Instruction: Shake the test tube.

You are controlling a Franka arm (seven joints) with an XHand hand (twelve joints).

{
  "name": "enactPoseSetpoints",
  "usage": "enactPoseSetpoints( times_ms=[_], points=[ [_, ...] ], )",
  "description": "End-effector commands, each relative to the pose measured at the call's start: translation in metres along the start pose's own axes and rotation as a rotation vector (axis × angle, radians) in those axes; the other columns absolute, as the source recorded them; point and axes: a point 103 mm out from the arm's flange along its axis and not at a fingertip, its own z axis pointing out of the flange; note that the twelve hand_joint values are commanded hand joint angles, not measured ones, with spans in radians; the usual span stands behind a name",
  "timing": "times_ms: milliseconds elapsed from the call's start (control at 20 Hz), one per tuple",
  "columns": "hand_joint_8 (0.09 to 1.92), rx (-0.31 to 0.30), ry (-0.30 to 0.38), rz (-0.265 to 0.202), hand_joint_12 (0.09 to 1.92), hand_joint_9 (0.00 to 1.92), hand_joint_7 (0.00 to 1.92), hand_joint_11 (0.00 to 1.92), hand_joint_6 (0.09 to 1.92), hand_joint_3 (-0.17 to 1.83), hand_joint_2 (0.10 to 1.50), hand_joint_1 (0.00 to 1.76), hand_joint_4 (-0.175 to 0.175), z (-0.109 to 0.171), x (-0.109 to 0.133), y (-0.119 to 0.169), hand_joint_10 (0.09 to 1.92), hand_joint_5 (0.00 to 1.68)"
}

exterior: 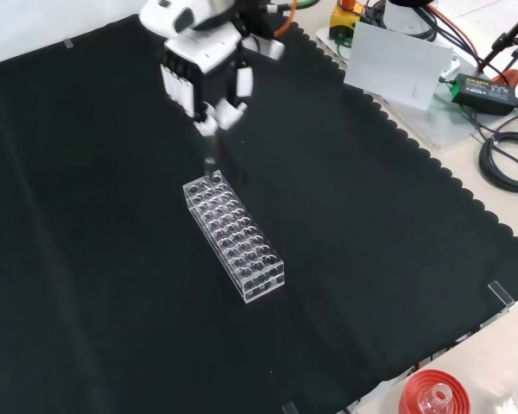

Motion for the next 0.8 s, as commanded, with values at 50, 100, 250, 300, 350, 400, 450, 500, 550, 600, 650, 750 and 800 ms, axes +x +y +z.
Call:
enactPoseSetpoints(
  times_ms=[50,100,250,300,350,400,450,500,550,600,650,750,800],
  points=[
    [0.61,0.012,0.006,-0.025,0.94,1.33,1.47,1.30,0.59,0.82,0.51,1.44,-0.175,0.006,0.008,-0.001,0.52,1.33],
    [0.61,0.011,-0.005,-0.013,0.94,1.33,1.47,1.30,0.59,0.82,0.51,1.44,-0.175,0.006,0.003,-0.001,0.52,1.33],
    [0.61,0.010,-0.037,0.036,0.94,1.33,1.47,1.30,0.59,0.82,0.51,1.44,-0.175,0.004,-0.020,-0.003,0.52,1.33],
    [0.61,0.009,-0.045,0.051,0.94,1.33,1.47,1.30,0.59,0.82,0.51,1.44,-0.175,0.004,-0.027,-0.003,0.52,1.33],
    [0.61,0.009,-0.055,0.066,0.94,1.33,1.47,1.30,0.59,0.82,0.51,1.44,-0.175,0.002,-0.035,-0.004,0.52,1.33],
    [0.61,0.008,-0.061,0.077,0.94,1.33,1.47,1.30,0.59,0.82,0.51,1.44,-0.175,0.001,-0.040,-0.004,0.52,1.33],
    [0.61,0.006,-0.067,0.085,0.94,1.33,1.47,1.30,0.59,0.82,0.51,1.44,-0.175,0.000,-0.045,-0.004,0.52,1.33],
    [0.61,0.004,-0.072,0.090,0.94,1.33,1.47,1.30,0.59,0.82,0.51,1.44,-0.175,-0.001,-0.049,-0.004,0.52,1.33],
    [0.61,0.002,-0.074,0.094,0.94,1.33,1.47,1.30,0.59,0.82,0.51,1.44,-0.175,-0.002,-0.051,-0.004,0.52,1.33],
    [0.61,-0.001,-0.076,0.097,0.94,1.33,1.47,1.30,0.59,0.82,0.51,1.44,-0.175,-0.004,-0.053,-0.003,0.52,1.33],
    [0.61,-0.005,-0.074,0.101,0.94,1.33,1.47,1.30,0.59,0.83,0.51,1.44,-0.175,-0.005,-0.054,-0.002,0.52,1.33],
    [0.61,-0.010,-0.066,0.104,0.94,1.33,1.47,1.30,0.59,0.83,0.51,1.44,-0.175,-0.006,-0.054,0.000,0.52,1.33],
    [0.61,-0.009,-0.057,0.100,0.94,1.33,1.47,1.30,0.59,0.83,0.51,1.44,-0.175,-0.005,-0.051,0.000,0.52,1.33]
  ],
)
